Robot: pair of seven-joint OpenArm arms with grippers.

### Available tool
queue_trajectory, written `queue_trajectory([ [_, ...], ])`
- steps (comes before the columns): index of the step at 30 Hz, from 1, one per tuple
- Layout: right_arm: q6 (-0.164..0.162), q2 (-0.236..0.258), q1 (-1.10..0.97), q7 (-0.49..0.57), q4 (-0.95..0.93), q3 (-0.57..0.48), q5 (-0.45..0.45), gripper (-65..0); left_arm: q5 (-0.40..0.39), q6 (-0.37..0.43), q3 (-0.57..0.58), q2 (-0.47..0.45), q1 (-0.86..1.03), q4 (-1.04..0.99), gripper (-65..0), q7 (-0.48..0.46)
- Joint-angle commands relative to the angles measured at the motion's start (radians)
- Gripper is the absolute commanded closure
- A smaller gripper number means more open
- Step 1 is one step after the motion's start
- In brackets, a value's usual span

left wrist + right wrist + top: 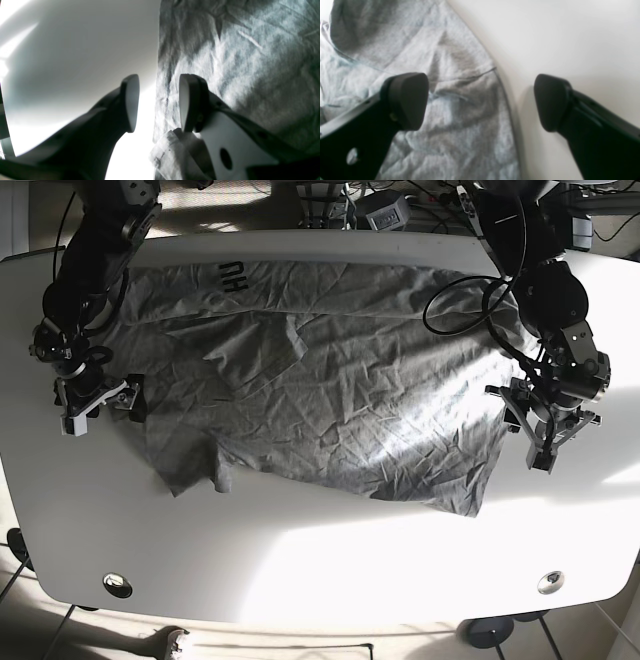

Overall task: Fold the T-shirt properly
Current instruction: 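Lay the shirt down and release both grippers, then grasp the grey shirt's hem corners with both grippers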

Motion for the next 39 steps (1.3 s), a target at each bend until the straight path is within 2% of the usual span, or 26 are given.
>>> queue_trajectory([
  [1,0.009,-0.016,0.001,-0.028,0.045,-0.001,-0.004,-61.8,-0.007,0.002,-0.001,-0.011,-0.021,0.015,-24.2,-0.039],
  [5,0.009,-0.033,-0.012,-0.03,0.052,-0.001,-0.004,-47.7,-0.007,0.002,-0.001,-0.011,-0.038,0.006,-24.2,-0.085],
  [7,0.009,-0.036,-0.012,-0.03,0.051,-0.001,-0.004,-36.5,-0.007,0.002,-0.002,-0.011,-0.079,-0.06,-24.2,-0.089],
  [9,0.009,-0.036,-0.011,-0.028,0.051,-0.001,-0.004,-22.4,-0.007,0.01,-0.036,-0.011,-0.11,-0.11,-24.2,-0.091],
  [10,0.009,-0.036,-0.009,-0.028,0.051,-0.001,-0.004,-10.9,-0.007,0.047,-0.07,-0.008,-0.142,-0.147,-24.2,-0.091],
  [11,0.009,-0.036,-0.009,-0.028,0.051,-0.003,-0.004,-4.4,-0.007,0.079,-0.082,-0.008,-0.163,-0.179,-24.3,-0.091],
  [12,0.009,-0.036,-0.009,-0.028,0.051,-0.004,-0.004,-1.9,-0.008,0.111,-0.085,-0.01,-0.188,-0.219,-24.3,-0.092],
  [15,0.009,-0.035,-0.009,-0.028,0.054,-0.049,-0.003,-2.7,-0.011,0.176,-0.085,-0.042,-0.263,-0.345,-25.1,-0.092],
  [16,0.009,-0.035,-0.009,-0.026,0.055,-0.066,-0.003,-2.2,-0.013,0.177,-0.085,-0.059,-0.295,-0.417,-30.6,-0.094],
  [17,0.009,-0.035,-0.009,-0.026,0.055,-0.073,-0.003,-1.9,-0.014,0.179,-0.087,-0.065,-0.326,-0.479,-39.7,-0.118],
  [19,0.009,-0.036,-0.011,-0.026,0.055,-0.075,-0.003,-1.9,-0.007,0.18,-0.085,-0.068,-0.335,-0.557,-52.4,-0.203],
  [20,0.009,-0.036,-0.011,-0.025,0.055,-0.075,-0.001,-1.9,-0.007,0.18,-0.085,-0.068,-0.337,-0.594,-53.6,-0.234],
  [22,0.009,-0.038,-0.011,-0.023,0.055,-0.077,-0.001,-1.9,-0.01,0.179,-0.084,-0.068,-0.358,-0.695,-53.6,-0.298],
  [25,0.009,-0.038,-0.009,-0.023,0.055,-0.077,-0.001,-1.9,-0.016,0.173,-0.087,-0.087,-0.377,-0.822,-53.6,-0.336],
  [28,0.009,-0.038,-0.009,-0.023,0.055,-0.077,-0.001,-1.9,-0.094,0.173,-0.085,-0.094,-0.378,-0.937,-53.6,-0.389],
  [29,0.009,-0.038,-0.009,-0.023,0.055,-0.075,-0.001,-1.9,-0.14,0.173,-0.085,-0.096,-0.377,-0.97,-53.6,-0.39],
  [32,0.009,-0.038,-0.009,-0.022,0.055,-0.073,-0.001,-1.9,-0.212,0.173,-0.082,-0.096,-0.377,-1.025,-53.6,-0.39],
  [34,0.009,-0.052,-0.009,-0.022,0.055,-0.073,-0.001,-1.9,-0.24,0.156,-0.036,-0.091,-0.378,-1.048,-53.6,-0.39],
  [36,0.009,-0.059,-0.008,-0.022,0.055,-0.072,-0.001,-1.9,-0.281,0.119,0.071,-0.09,-0.378,-1.066,-53.6,-0.39],
  [39,0.009,-0.062,-0.008,-0.022,0.055,-0.072,-0.001,-1.9,-0.329,0.116,0.153,-0.09,-0.378,-1.069,-53.5,-0.39],
])
